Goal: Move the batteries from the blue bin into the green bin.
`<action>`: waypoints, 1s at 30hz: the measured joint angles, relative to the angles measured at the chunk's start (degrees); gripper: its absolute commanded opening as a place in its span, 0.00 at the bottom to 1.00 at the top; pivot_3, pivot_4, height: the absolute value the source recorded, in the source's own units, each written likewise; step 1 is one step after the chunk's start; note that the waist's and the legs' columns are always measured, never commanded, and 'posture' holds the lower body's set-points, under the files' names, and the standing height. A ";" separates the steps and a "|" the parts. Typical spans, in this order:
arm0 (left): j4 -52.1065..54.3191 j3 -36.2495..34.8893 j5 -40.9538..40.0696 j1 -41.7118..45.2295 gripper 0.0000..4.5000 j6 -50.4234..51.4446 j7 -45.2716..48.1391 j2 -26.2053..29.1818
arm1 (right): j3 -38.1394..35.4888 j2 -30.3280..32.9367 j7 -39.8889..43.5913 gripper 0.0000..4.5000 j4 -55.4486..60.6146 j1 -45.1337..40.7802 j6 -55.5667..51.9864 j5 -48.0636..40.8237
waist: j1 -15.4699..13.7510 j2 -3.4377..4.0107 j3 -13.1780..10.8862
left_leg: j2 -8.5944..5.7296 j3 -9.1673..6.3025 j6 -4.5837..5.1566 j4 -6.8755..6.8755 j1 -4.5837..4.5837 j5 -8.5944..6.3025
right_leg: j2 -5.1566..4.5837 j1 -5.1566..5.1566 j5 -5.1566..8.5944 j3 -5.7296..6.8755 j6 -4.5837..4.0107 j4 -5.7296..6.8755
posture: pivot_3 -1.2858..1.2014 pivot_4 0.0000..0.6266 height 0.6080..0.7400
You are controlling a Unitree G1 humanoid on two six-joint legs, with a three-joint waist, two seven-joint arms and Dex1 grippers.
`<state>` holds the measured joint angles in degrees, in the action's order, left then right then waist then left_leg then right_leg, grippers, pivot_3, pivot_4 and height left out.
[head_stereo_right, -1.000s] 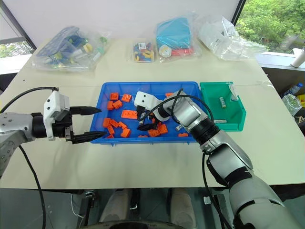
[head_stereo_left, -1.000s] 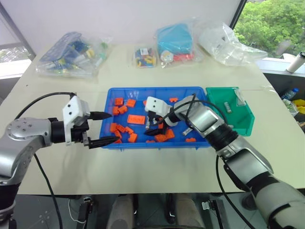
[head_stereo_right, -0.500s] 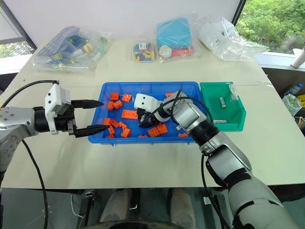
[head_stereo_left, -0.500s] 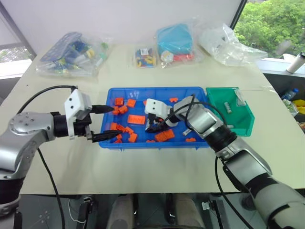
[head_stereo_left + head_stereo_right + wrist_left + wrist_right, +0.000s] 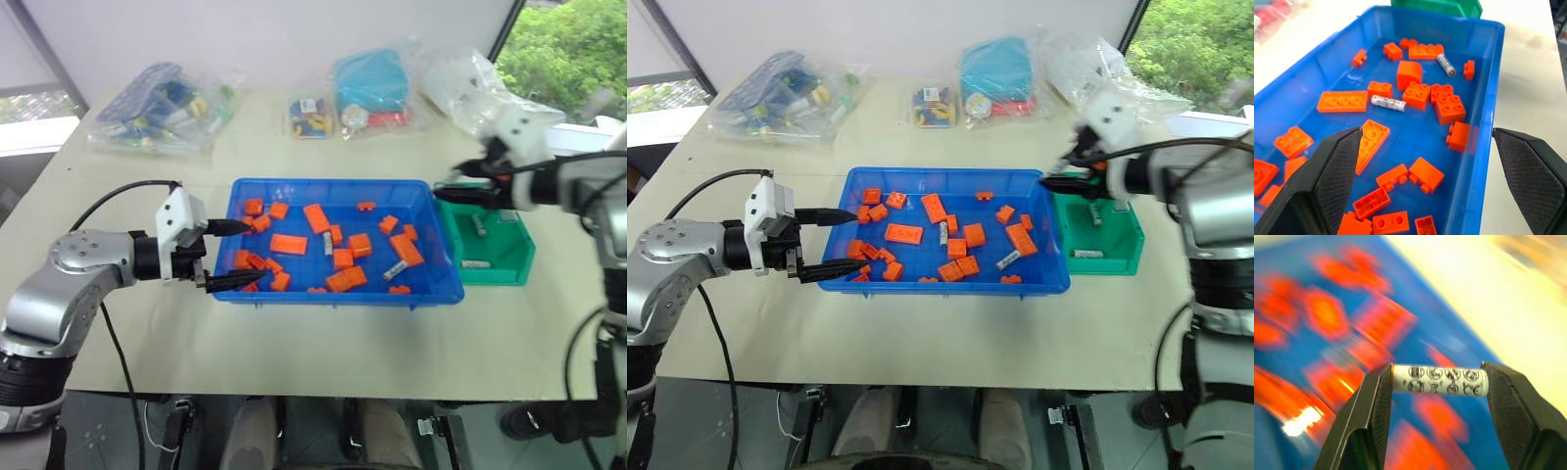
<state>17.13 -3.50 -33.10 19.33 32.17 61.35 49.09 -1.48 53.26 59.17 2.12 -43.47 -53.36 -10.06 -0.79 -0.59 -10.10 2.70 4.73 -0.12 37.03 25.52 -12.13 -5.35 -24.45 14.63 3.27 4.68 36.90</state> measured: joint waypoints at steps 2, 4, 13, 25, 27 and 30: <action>-0.72 1.04 0.16 1.53 1.00 -0.07 0.18 -0.99 | -1.00 1.03 -0.82 0.49 0.06 2.48 0.54 0.22 | 0.65 0.00 0.00 | 0.07 0.09 0.00 0.00 -0.08 0.00 | 0.09 -0.03 -0.02 -0.08 0.02 0.05 | 0.52 0.24 0.97; -1.85 2.97 1.24 4.13 1.00 -1.29 1.07 -1.97 | -1.97 2.58 -3.54 0.49 -0.46 7.53 2.60 1.58 | 1.75 0.15 -0.05 | 0.11 0.10 0.00 -0.03 -0.10 0.01 | 0.18 -0.10 -0.10 -0.19 0.17 0.18 | 0.52 0.24 0.97; -7.52 5.68 4.19 9.63 1.00 -2.97 3.09 -4.50 | -3.97 2.31 -9.08 0.99 1.89 13.98 3.16 0.65 | 1.39 0.12 -0.06 | 0.14 0.03 0.00 0.04 -0.05 0.01 | 0.27 -0.07 -0.10 -0.19 0.18 0.17 | 0.52 0.24 0.97; -6.93 5.47 4.49 8.66 1.00 -2.95 3.14 -4.76 | 6.23 -18.45 -12.36 0.99 8.53 -2.41 -6.68 -9.06 | 1.27 0.11 -0.06 | 0.20 -0.06 0.00 0.04 0.02 0.01 | 0.33 -0.08 -0.10 -0.16 0.16 0.22 | 0.52 0.24 0.97; -6.82 5.25 4.60 7.72 1.00 -2.88 2.65 -4.70 | 8.11 -23.59 -13.74 0.99 9.34 -2.00 -10.53 -11.48 | 0.96 0.10 -0.07 | 0.16 -0.07 0.01 0.10 0.09 0.01 | 0.28 -0.08 -0.10 -0.15 0.17 0.21 | 0.52 0.24 0.97; -5.73 4.58 5.03 6.73 1.00 -2.89 2.03 -4.15 | 9.78 -26.51 -15.08 0.99 11.39 -1.29 -14.77 -13.99 | 0.31 0.08 -0.06 | 0.15 -0.06 0.01 0.16 0.12 0.01 | 0.26 -0.08 -0.11 -0.15 0.18 0.19 | 0.52 0.24 0.97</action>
<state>11.39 1.08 -28.08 26.06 29.28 63.38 44.94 8.30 26.74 44.08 13.51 -44.76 -68.13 -24.05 -0.48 -0.51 -10.16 2.85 4.67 -0.11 37.19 25.63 -12.12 -5.10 -24.52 14.52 3.12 4.85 37.09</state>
